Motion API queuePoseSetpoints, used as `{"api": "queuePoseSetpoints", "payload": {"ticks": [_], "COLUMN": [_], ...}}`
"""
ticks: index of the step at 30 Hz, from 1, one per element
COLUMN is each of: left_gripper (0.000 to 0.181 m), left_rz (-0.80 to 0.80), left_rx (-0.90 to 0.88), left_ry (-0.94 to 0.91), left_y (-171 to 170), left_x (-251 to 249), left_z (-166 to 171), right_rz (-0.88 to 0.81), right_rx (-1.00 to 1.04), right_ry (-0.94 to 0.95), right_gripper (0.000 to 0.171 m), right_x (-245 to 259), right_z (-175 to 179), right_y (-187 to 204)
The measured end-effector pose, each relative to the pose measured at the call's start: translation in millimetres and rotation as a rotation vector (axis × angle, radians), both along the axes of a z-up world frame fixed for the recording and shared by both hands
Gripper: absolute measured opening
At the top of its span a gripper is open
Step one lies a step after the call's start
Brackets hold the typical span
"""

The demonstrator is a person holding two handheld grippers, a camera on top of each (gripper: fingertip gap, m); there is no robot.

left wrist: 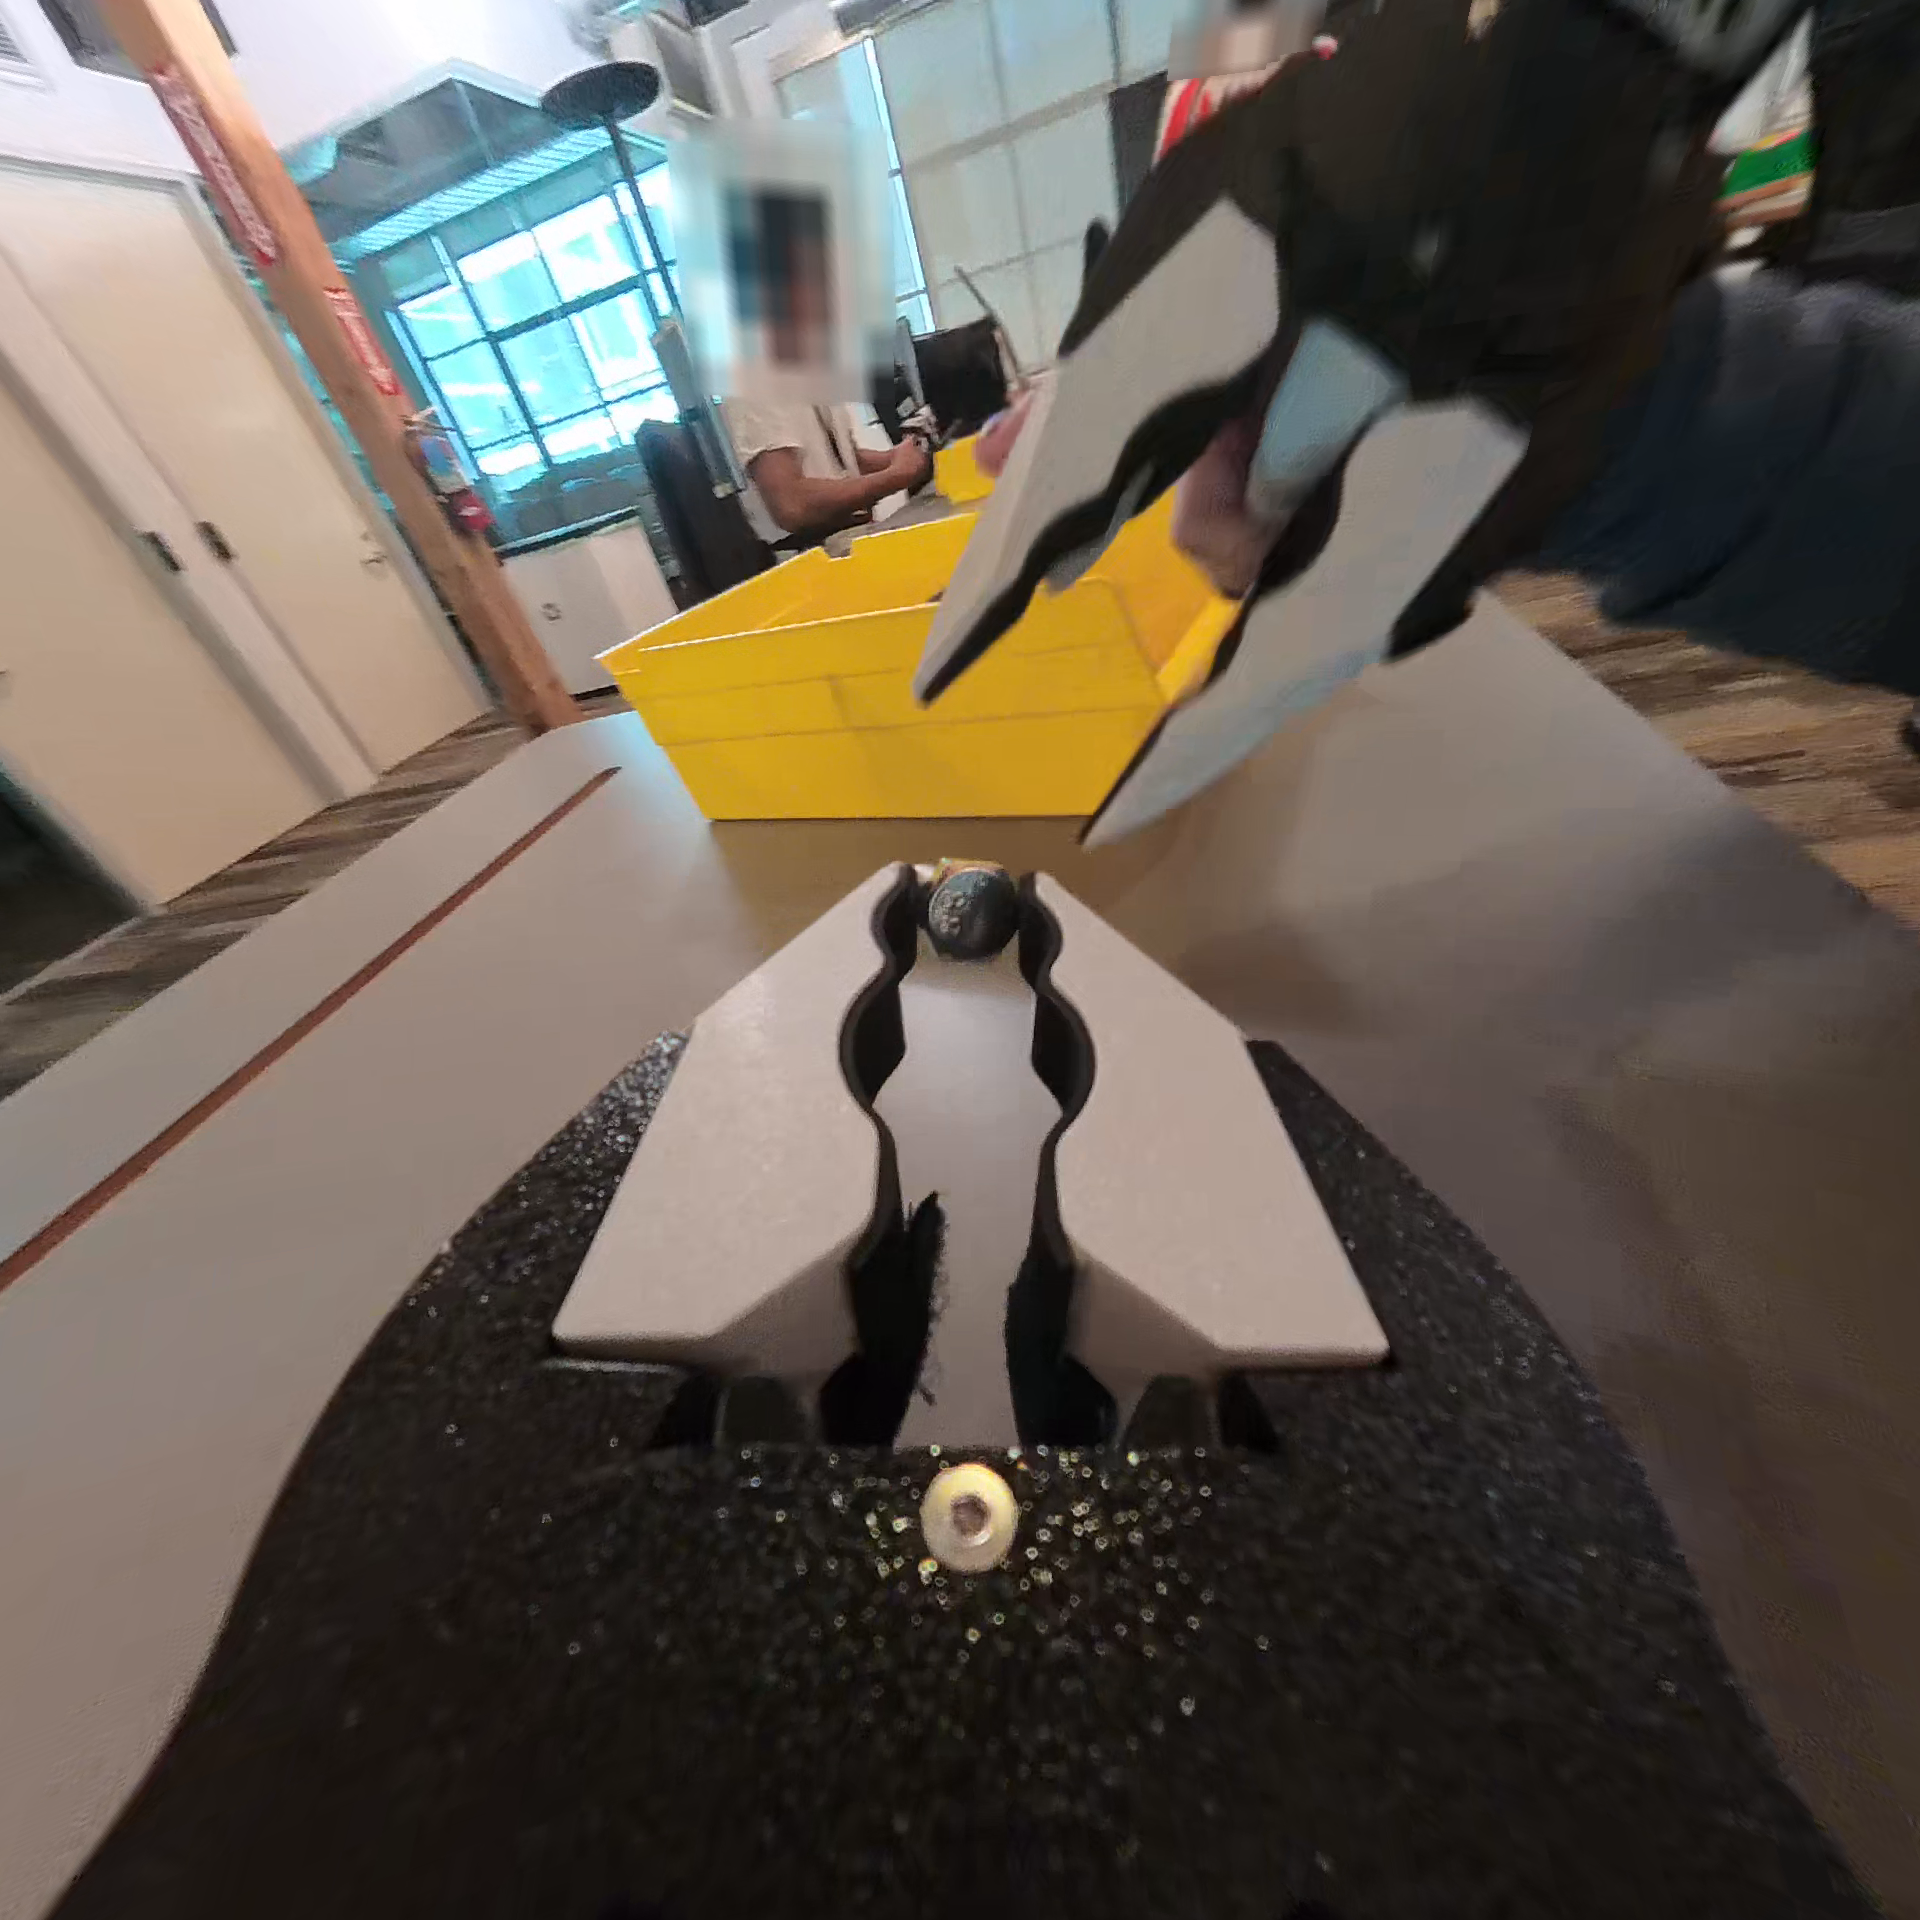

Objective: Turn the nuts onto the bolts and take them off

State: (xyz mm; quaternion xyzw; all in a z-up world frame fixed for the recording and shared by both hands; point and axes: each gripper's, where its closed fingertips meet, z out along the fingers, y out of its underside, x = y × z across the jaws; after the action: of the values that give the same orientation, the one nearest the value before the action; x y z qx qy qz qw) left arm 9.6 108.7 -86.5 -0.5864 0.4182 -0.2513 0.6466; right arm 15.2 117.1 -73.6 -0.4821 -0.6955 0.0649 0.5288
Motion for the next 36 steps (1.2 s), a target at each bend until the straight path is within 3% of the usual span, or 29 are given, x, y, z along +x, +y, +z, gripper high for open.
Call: {"api": "queuePoseSetpoints", "payload": {"ticks": [1,4,5,7,9,14,17,20,25,30,36], "left_gripper": [0.017,0.017,0.017,0.034,0.051,0.087,0.086,0.086,0.085,0.083,0.079], "left_rz": [-0.03,-0.102,-0.107,-0.107,-0.076,0.144,0.203,0.24,0.248,0.257,0.327], "left_rx": [-0.016,-0.057,-0.059,-0.066,-0.089,-0.057,-0.04,-0.026,-0.027,-0.034,-0.042], "left_ry": [-0.01,-0.013,-0.009,-0.033,-0.064,-0.121,-0.136,-0.116,-0.083,-0.093,-0.139], "left_y": [-3,-11,-12,-11,-7,21,27,31,32,33,41], "left_x": [2,9,11,10,7,-18,-27,-30,-28,-30,-43], "left_z": [0,-4,-5,-3,-1,7,9,8,4,4,8], "right_rz": [0.01,0.036,0.045,0.056,0.014,-0.304,-0.547,-0.649,-0.701,-0.752,-0.75], "right_rx": [0.061,0.175,0.19,0.25,0.268,0.411,0.288,0.059,-0.21,-0.291,-0.134], "right_ry": [-0.037,-0.099,-0.117,-0.143,-0.151,-0.235,-0.376,-0.434,-0.519,-0.516,-0.211], "right_gripper": [0.039,0.037,0.029,0.01,0.008,0.008,0.008,0.009,0.009,0.012,0.014], "right_x": [-4,-14,-15,-16,-12,57,136,197,246,256,190], "right_z": [-9,-24,-28,-31,-26,28,42,27,-10,-26,37], "right_y": [1,1,0,-1,6,88,161,213,241,248,234]}}
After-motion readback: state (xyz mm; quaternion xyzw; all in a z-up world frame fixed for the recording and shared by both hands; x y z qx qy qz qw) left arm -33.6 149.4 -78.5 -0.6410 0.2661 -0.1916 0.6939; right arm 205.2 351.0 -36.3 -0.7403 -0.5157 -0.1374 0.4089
